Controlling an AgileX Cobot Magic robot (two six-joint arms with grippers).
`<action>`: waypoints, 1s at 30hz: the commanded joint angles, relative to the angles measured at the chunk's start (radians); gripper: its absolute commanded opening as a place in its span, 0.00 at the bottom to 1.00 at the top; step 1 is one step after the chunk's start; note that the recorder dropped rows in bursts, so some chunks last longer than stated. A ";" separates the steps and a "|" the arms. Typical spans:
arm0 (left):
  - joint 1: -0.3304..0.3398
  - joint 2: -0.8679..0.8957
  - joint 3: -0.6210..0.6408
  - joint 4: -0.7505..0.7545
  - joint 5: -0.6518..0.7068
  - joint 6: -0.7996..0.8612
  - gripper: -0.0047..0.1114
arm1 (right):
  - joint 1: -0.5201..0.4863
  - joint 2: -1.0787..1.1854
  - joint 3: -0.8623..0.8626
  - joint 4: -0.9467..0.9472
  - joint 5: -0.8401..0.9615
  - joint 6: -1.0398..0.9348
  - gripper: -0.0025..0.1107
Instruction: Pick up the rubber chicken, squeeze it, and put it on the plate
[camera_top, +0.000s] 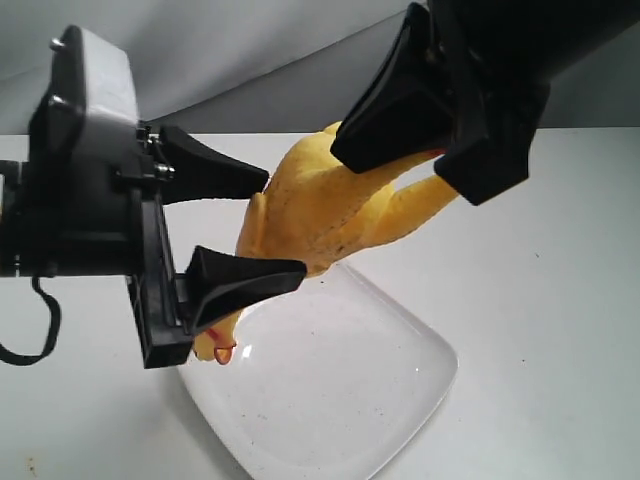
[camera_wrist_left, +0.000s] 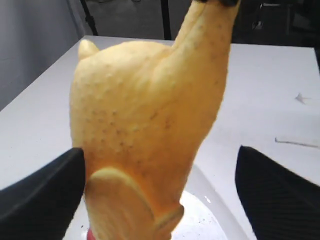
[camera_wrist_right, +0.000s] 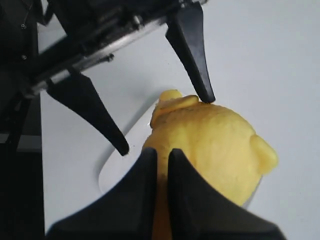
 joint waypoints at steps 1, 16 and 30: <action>-0.066 0.046 -0.010 -0.036 0.104 0.056 0.71 | 0.001 -0.014 0.003 0.044 -0.019 -0.023 0.02; -0.070 0.053 -0.012 -0.048 0.103 0.059 0.04 | 0.001 -0.014 0.003 0.040 -0.019 -0.023 0.02; -0.070 0.053 -0.010 -0.007 0.066 -0.008 0.90 | 0.001 -0.014 0.003 0.038 -0.019 -0.023 0.02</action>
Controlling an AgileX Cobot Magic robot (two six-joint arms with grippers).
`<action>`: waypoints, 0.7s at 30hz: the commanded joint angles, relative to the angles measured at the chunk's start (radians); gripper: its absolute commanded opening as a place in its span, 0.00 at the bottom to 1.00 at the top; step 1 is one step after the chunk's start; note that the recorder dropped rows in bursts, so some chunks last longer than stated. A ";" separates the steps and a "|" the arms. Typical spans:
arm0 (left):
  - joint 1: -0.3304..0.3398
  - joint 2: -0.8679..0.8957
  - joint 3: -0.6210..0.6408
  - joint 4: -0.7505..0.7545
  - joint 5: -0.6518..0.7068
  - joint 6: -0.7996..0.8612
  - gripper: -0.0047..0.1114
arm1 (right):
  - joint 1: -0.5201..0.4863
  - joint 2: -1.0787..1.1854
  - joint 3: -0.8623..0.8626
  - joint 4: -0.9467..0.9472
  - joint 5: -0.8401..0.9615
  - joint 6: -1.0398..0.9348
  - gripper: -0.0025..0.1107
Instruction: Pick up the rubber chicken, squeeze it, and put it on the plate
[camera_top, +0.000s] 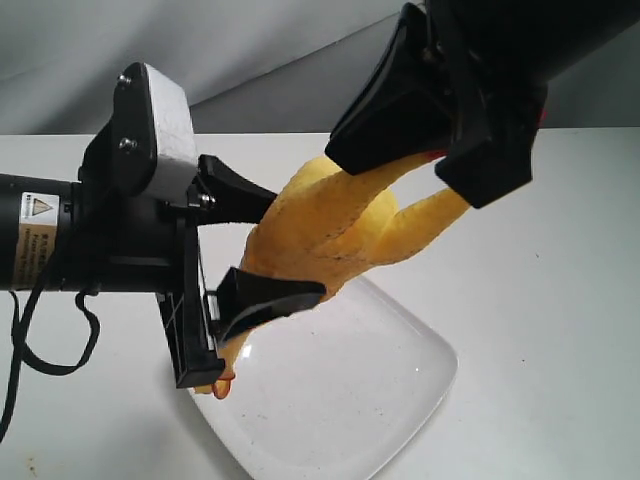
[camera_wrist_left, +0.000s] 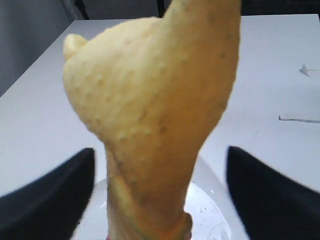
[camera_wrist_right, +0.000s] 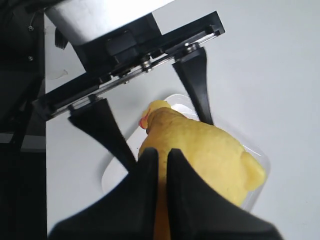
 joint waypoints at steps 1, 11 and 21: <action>-0.005 0.001 -0.002 -0.025 0.004 -0.045 0.92 | 0.001 -0.014 0.003 0.021 -0.023 -0.009 0.02; -0.005 0.001 -0.002 -0.025 0.004 -0.062 0.83 | 0.001 -0.014 0.003 0.021 -0.023 -0.004 0.02; -0.005 0.001 -0.002 0.043 -0.015 -0.049 0.06 | 0.001 -0.014 0.003 0.021 -0.023 -0.004 0.02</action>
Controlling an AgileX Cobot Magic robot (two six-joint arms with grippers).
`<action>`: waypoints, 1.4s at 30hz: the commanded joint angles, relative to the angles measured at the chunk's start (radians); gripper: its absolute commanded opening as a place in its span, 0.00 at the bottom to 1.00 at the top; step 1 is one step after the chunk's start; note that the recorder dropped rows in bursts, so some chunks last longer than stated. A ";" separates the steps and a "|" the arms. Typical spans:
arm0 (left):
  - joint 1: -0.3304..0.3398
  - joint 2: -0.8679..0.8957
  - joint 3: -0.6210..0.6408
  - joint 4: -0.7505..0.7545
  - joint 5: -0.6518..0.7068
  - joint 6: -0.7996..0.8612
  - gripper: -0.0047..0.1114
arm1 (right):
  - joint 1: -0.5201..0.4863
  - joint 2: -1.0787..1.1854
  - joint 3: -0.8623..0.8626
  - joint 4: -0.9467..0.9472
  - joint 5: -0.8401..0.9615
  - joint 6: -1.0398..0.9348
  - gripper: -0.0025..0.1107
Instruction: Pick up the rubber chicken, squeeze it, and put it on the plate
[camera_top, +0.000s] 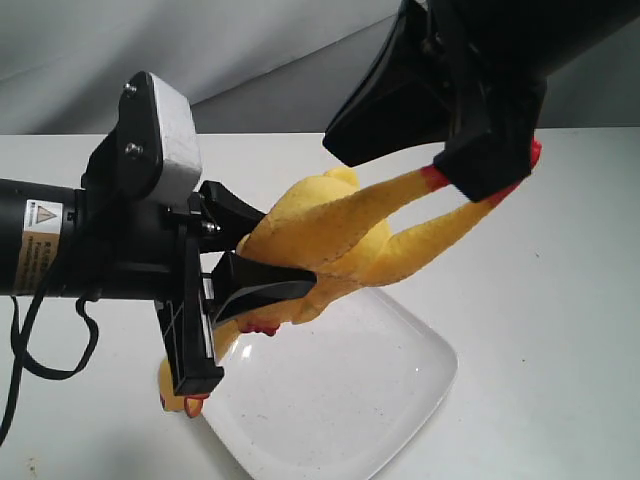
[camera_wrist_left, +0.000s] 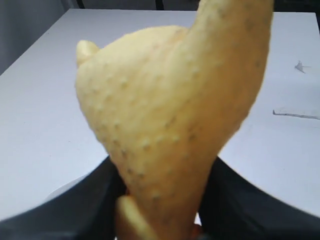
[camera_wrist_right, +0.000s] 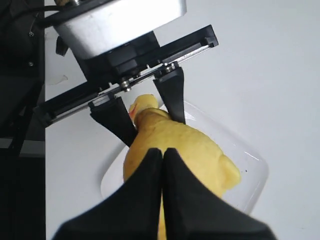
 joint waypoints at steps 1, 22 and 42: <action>-0.005 -0.002 -0.002 -0.002 -0.011 0.003 0.06 | 0.001 -0.010 0.003 0.008 -0.013 -0.002 0.02; -0.005 -0.002 -0.004 -0.040 0.008 -0.021 0.61 | 0.001 -0.010 0.003 -0.007 -0.013 -0.011 0.05; -0.005 -0.057 -0.002 -0.002 -0.027 -0.082 0.04 | 0.001 -0.010 0.131 -0.235 -0.013 0.042 0.21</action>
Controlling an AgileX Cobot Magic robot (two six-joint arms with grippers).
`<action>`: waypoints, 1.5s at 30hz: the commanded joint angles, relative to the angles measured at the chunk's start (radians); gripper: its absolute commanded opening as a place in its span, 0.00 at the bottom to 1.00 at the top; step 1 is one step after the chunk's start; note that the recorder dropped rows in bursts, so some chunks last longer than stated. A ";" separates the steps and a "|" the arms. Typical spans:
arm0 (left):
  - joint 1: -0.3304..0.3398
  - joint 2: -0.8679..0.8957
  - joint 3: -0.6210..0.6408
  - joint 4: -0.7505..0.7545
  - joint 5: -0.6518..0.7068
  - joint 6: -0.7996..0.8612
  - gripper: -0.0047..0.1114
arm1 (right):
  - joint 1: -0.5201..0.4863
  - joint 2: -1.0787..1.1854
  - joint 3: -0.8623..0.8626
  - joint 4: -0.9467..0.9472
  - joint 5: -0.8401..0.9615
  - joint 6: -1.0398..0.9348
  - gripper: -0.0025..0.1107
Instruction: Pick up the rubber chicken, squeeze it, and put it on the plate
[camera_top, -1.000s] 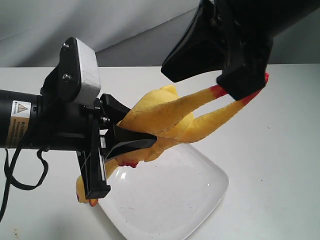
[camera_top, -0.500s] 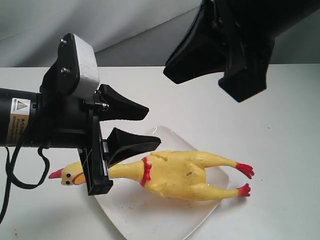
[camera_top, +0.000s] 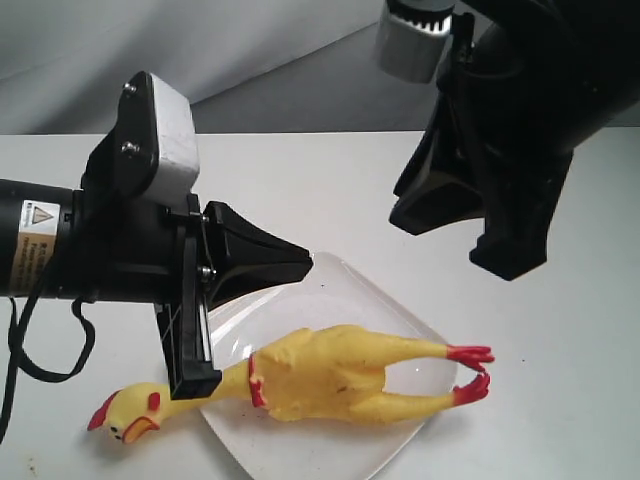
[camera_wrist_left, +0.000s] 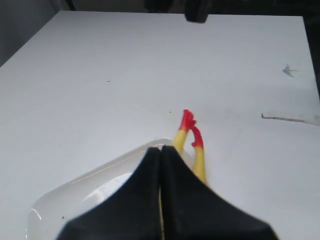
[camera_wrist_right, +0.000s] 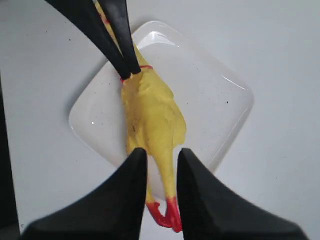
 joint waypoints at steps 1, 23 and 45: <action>-0.005 -0.082 -0.002 -0.002 0.003 -0.068 0.04 | 0.001 -0.006 0.008 -0.028 -0.005 0.029 0.21; 0.007 -1.119 0.058 -0.002 0.143 -0.356 0.04 | 0.001 -0.125 0.046 0.001 -0.215 0.121 0.02; 0.314 -1.315 0.197 -0.002 0.086 -0.432 0.04 | 0.010 -1.226 0.573 0.085 -0.670 0.167 0.02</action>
